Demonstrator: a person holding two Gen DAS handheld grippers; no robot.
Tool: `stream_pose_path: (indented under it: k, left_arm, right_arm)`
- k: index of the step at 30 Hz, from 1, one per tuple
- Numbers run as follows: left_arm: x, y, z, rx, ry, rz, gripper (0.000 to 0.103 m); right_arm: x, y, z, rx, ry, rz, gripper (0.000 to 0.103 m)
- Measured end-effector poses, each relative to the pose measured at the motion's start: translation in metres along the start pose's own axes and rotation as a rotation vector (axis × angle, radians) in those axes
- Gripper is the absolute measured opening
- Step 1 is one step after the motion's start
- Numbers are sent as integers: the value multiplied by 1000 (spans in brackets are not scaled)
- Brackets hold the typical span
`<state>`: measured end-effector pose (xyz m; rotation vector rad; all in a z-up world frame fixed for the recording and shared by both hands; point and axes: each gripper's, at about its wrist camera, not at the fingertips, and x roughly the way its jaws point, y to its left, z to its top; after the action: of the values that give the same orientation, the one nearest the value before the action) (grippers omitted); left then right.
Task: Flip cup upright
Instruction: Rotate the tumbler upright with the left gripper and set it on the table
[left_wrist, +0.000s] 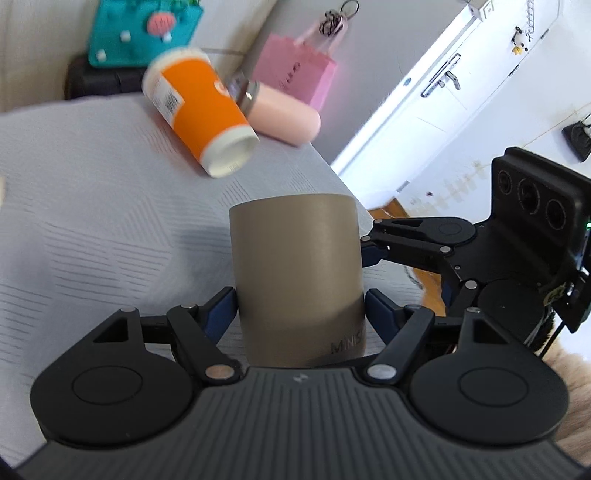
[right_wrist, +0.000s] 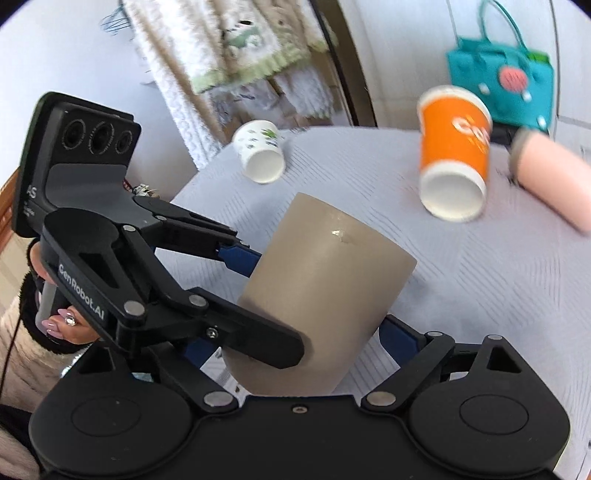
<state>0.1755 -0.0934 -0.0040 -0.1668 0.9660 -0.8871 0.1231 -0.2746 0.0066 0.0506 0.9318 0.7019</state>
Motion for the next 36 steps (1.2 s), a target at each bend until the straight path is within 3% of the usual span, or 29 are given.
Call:
stream_pose_path:
  k: [8,12,16,24,31,36]
  left_arm:
    - [-29,-5,-3,125,-144,150,74]
    - [-30,-6,0,177,-180,231,74]
    - [-32,4,3,168,-205,243,74]
    - [-25,16,14,201,-249,313,74]
    - [-17,35,25,151,-265,290,75]
    - [-8,39,20,142,-256,299,75]
  right_arm:
    - [12,25,6,-207,-130,-61,94]
    - [25,31,13,-302,-167,-112,93]
    - [32,31,22,-362,-182,-125,93]
    - [52,40,24,-630,-245,-278,93]
    - [62,24,37,-619,-297,-272,91]
    - [72,21,35,-633,-284,-281,90]
